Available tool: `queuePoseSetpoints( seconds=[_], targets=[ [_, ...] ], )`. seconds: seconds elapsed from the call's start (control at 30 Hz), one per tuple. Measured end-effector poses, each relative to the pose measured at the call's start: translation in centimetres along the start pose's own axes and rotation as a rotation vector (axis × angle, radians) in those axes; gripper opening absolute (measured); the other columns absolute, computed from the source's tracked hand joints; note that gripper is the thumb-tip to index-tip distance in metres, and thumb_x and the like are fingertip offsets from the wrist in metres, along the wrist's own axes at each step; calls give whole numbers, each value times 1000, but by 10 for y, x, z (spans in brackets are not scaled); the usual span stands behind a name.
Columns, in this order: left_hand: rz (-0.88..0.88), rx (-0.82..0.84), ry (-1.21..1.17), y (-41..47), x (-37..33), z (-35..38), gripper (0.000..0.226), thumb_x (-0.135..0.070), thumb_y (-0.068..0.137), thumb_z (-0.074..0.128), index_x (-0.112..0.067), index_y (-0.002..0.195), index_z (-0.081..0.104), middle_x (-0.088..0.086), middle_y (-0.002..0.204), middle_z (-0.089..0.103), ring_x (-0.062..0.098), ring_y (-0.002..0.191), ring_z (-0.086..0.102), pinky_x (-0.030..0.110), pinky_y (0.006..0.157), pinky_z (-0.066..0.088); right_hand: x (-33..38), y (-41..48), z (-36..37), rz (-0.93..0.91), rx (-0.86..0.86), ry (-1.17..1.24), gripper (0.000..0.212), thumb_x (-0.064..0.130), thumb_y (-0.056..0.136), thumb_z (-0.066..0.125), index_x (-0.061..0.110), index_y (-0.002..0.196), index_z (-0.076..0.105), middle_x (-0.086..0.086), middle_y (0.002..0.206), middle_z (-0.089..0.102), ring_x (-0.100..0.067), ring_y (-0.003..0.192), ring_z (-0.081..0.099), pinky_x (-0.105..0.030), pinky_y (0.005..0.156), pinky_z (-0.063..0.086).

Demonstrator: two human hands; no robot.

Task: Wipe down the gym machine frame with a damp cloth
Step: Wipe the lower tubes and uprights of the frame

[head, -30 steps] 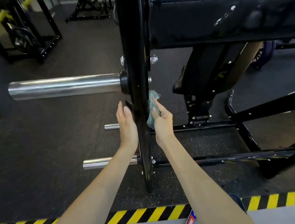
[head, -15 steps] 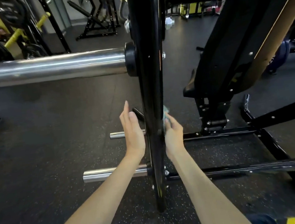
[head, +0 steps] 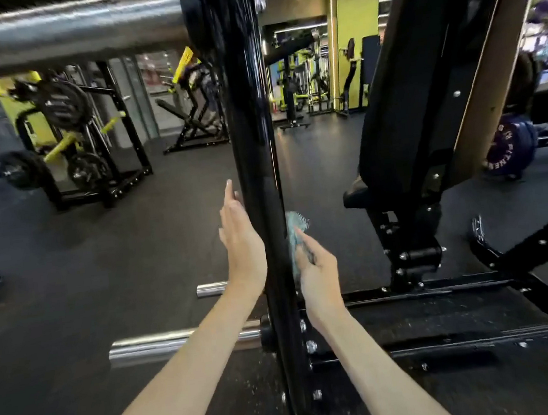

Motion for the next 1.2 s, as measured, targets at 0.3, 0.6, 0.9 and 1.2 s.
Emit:
queuePoseSetpoints(
  seconds=[0.3,0.6,0.9,1.2],
  targets=[
    [-221,9,188,4,12,-2,47,-38,105,10,-33,151,16,-1,159,17,15,146,11,49,117,-7,37,-23,20,-433,-30,-44,46,3,100,43,27,140,42,21,137,45,20,123,39,-14,109,34],
    [-323,192,36,-12,12,-2,61,-59,98,4,-33,153,9,-11,160,3,8,147,-5,41,120,-6,112,-6,57,-978,36,-548,62,5,86,37,6,148,31,3,153,11,-11,145,3,-40,120,17],
    [-396,211,139,-16,8,-4,68,-68,94,2,-37,152,15,-5,160,14,11,148,2,43,120,-6,95,0,42,-1334,163,-905,75,-25,76,49,0,145,31,-15,156,23,-20,147,-2,-47,120,15],
    [-285,169,207,3,42,2,83,-78,77,19,-37,149,26,-4,157,27,20,144,25,57,115,17,67,-1,42,-1448,204,-1079,55,-8,79,66,-7,131,49,-20,155,25,-29,144,24,-57,117,18]
  ],
)
Point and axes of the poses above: each hand's wrist, its own y-axis towards the middle knuckle, its own z-axis out of the palm, x = y × z, the point moved 4 cm from there along y, towards the middle knuckle
